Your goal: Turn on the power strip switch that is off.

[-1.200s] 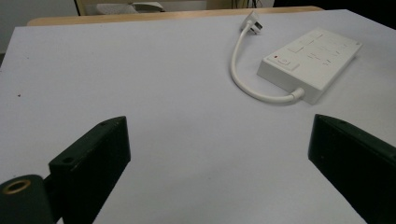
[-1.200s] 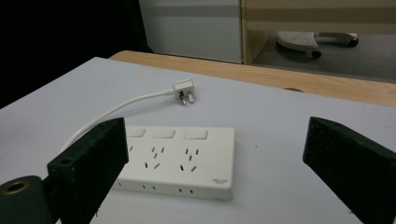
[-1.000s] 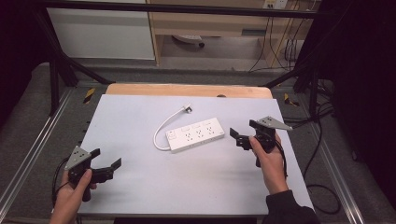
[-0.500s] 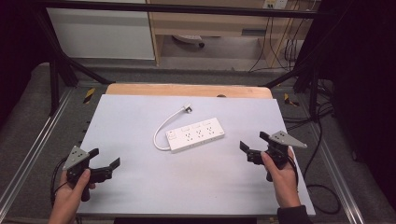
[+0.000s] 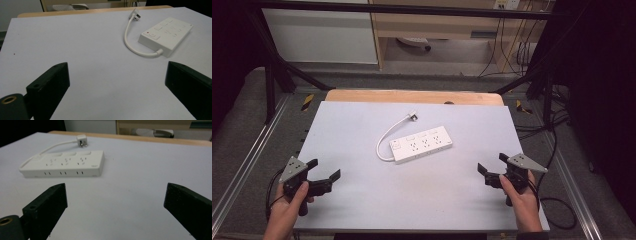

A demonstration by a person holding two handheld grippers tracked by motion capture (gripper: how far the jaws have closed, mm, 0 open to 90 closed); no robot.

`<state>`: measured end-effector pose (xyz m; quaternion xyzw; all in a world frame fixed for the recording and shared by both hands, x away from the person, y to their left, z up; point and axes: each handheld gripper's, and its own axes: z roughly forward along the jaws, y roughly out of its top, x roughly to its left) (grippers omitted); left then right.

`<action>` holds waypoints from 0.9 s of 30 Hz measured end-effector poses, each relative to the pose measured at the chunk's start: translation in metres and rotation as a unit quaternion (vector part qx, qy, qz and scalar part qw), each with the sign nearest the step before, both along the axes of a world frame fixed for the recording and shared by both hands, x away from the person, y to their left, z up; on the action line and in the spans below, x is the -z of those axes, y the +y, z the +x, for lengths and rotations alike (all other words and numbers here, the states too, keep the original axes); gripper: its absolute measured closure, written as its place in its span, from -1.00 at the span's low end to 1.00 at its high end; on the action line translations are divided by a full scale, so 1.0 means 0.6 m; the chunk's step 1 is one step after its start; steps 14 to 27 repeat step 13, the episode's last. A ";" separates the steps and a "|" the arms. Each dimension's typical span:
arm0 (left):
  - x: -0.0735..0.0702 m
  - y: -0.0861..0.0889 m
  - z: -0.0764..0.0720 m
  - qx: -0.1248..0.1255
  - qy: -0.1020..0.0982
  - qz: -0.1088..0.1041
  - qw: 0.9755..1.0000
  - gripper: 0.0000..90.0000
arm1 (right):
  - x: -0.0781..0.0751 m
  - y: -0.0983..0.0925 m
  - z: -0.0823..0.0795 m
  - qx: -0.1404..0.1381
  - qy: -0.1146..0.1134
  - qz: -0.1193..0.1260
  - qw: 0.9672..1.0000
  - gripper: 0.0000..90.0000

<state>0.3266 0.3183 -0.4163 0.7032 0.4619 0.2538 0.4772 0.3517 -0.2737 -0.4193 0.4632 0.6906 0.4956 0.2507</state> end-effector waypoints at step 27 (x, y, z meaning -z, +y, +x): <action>0.001 -0.007 0.000 0.010 0.003 0.006 1.000 -0.88 | 0.052 0.004 0.008 0.001 0.064 -0.030 0.997 -0.89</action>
